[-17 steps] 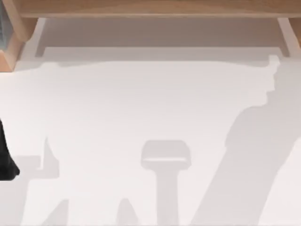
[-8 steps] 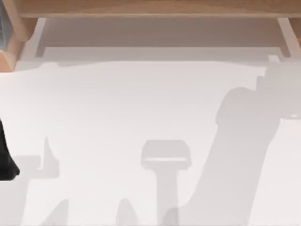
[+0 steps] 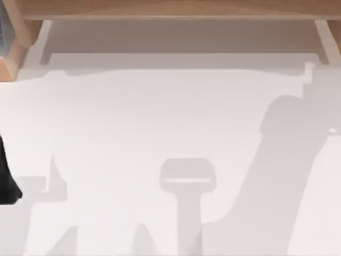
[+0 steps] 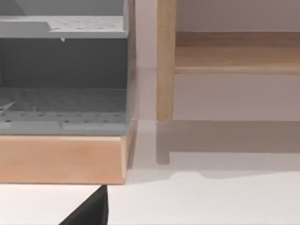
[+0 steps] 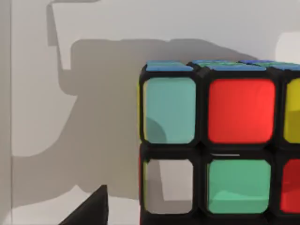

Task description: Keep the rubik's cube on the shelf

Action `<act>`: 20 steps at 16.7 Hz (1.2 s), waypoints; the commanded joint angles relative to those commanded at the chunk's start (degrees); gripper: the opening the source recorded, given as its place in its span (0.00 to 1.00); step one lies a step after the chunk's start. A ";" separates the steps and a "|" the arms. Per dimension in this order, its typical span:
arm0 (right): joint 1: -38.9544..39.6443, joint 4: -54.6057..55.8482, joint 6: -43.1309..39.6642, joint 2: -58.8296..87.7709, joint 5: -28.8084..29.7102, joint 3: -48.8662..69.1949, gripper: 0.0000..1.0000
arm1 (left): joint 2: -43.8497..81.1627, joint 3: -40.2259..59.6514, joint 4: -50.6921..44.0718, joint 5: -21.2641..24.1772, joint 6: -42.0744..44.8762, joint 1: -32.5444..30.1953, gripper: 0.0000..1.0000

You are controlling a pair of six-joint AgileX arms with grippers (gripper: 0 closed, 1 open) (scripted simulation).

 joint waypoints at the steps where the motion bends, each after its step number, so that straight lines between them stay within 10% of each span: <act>1: 0.19 1.73 0.18 0.77 0.04 -0.89 1.00 | 0.00 0.00 0.00 0.00 0.00 0.00 1.00; 7: 0.58 4.20 0.59 2.09 0.13 -2.10 1.00 | 0.00 0.00 0.00 0.00 0.00 0.00 1.00; 20: 0.58 4.20 0.59 2.09 0.13 -2.10 0.02 | 0.00 0.00 0.00 0.00 0.00 0.00 1.00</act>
